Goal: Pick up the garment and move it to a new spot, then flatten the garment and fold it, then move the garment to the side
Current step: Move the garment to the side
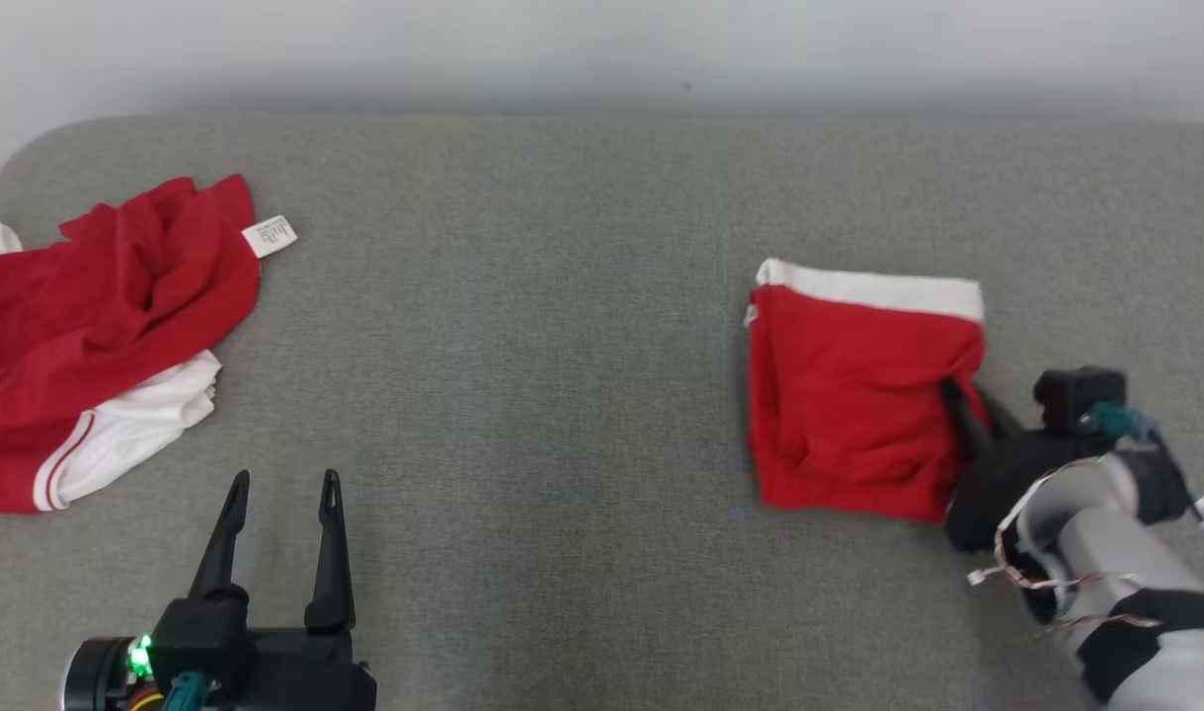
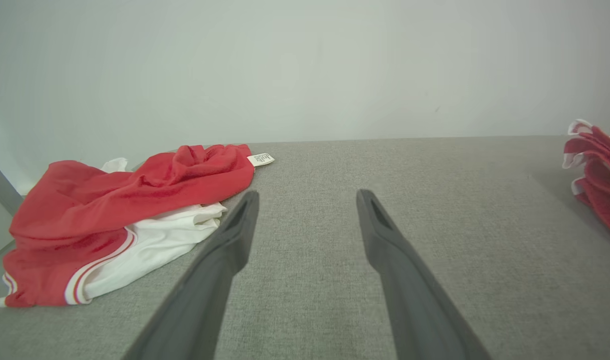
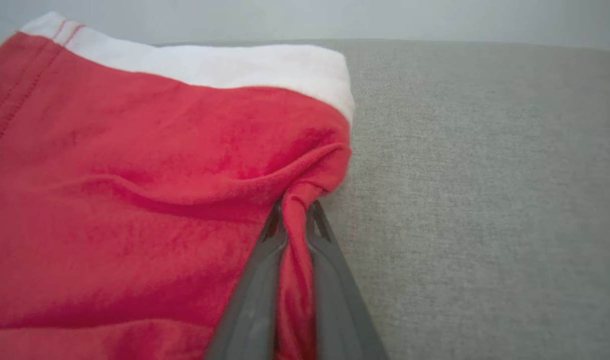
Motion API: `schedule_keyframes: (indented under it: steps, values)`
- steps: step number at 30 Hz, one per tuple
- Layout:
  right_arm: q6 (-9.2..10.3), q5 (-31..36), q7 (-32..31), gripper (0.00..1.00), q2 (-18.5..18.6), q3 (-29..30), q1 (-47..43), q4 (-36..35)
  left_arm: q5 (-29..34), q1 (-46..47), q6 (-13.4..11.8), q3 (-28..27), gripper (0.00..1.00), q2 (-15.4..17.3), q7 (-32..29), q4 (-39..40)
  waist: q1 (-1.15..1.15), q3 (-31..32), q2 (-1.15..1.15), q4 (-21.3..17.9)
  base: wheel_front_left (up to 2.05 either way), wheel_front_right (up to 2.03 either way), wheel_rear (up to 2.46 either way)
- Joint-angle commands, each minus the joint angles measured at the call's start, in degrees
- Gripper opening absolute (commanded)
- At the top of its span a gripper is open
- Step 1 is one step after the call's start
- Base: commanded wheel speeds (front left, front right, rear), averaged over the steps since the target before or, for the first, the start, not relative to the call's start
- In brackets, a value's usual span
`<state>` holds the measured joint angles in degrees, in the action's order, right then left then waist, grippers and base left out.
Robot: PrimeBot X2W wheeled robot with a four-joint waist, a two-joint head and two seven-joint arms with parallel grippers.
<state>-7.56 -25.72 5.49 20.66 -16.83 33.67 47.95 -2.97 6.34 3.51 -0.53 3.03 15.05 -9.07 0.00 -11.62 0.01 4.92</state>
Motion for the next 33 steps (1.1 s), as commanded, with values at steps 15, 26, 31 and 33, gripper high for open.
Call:
schedule_keyframes:
  steps: [15,26,31,33]
  values:
    - [0.16,-0.85,-6.38,0.00,17.77,-11.11,15.31,-2.85,-0.52,6.23,-0.30,1.88,1.00,-0.15,0.18,2.00,0.00,-10.18,-0.01,-4.08,0.00,0.00,0.00]
    - [0.16,-2.17,-8.99,0.00,30.45,-14.51,24.52,-3.00,-0.38,11.20,-0.06,3.91,1.00,-0.17,0.18,5.36,0.00,-18.59,-0.01,-5.17,0.00,0.00,0.00]
    - [0.16,-2.04,-9.47,0.00,34.83,-15.72,27.17,-3.52,0.13,12.71,-0.23,4.63,1.00,-0.16,0.18,7.64,0.00,-21.82,-0.01,-5.72,0.00,0.00,0.00]
    - [0.16,-2.13,-9.84,0.00,36.13,-15.97,28.21,-3.56,0.45,12.98,-0.07,4.74,1.00,-0.15,0.18,8.48,0.00,-22.91,-0.01,-6.15,0.00,0.00,0.00]
